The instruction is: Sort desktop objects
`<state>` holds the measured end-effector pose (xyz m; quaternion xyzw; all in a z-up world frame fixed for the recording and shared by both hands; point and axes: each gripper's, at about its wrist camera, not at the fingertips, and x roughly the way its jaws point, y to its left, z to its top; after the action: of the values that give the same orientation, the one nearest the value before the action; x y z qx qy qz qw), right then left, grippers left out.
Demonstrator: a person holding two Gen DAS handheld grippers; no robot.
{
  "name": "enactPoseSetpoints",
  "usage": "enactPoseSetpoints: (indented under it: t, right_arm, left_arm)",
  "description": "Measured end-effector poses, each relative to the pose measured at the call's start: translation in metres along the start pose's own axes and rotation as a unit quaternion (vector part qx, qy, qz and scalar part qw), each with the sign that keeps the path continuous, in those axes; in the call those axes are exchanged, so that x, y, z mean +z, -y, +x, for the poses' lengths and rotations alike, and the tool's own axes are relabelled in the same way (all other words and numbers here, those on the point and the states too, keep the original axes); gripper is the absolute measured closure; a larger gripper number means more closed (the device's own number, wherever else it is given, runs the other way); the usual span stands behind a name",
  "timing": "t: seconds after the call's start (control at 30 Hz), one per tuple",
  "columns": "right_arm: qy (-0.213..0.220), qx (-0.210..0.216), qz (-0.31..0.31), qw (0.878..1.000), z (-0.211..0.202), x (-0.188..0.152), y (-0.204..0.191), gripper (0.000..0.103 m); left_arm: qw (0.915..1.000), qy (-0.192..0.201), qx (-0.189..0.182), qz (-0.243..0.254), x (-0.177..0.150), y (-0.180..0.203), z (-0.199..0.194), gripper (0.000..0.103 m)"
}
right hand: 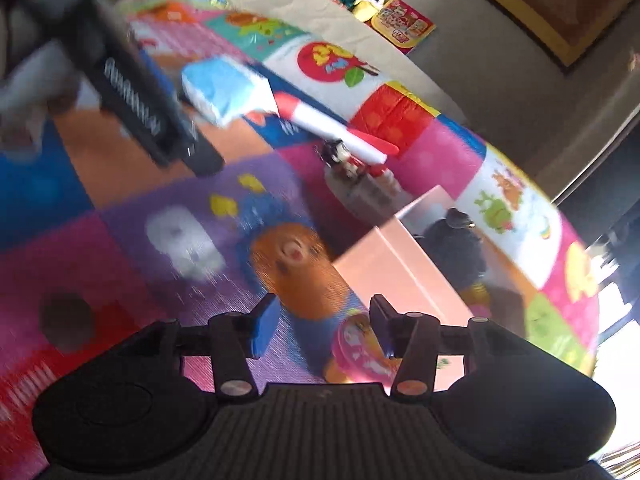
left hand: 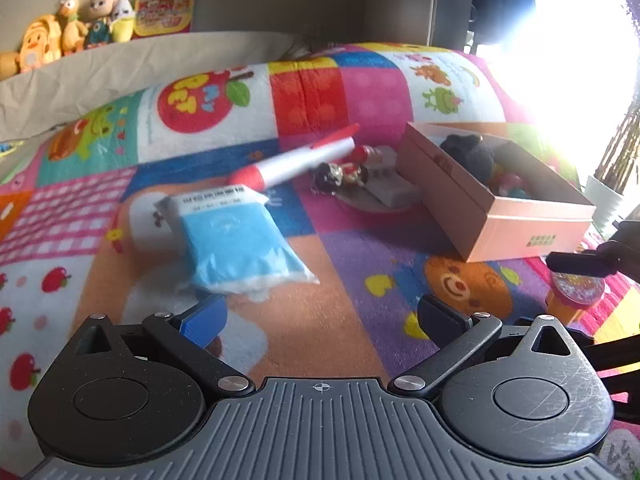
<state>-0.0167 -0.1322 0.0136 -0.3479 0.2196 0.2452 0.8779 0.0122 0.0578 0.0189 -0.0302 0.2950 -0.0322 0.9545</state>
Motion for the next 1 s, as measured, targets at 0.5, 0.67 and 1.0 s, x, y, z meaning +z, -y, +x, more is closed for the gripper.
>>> enactPoseSetpoints:
  t: [0.5, 0.67, 1.0]
  right_arm:
    - [0.082, -0.05, 0.377, 0.921, -0.042, -0.083, 0.09, 0.0]
    - [0.068, -0.051, 0.417, 0.905, -0.035, -0.102, 0.095, 0.0]
    - [0.043, -0.033, 0.429, 0.902, -0.026, -0.104, 0.097, 0.0]
  left_arm:
    - [0.9953, -0.028, 0.093, 0.006, 0.032, -0.026, 0.066, 0.004]
    - [0.9945, -0.036, 0.091, 0.037, 0.028, -0.019, 0.062, 0.035]
    - [0.9919, -0.04, -0.066, 0.101, 0.001, 0.049, 0.011, 0.031]
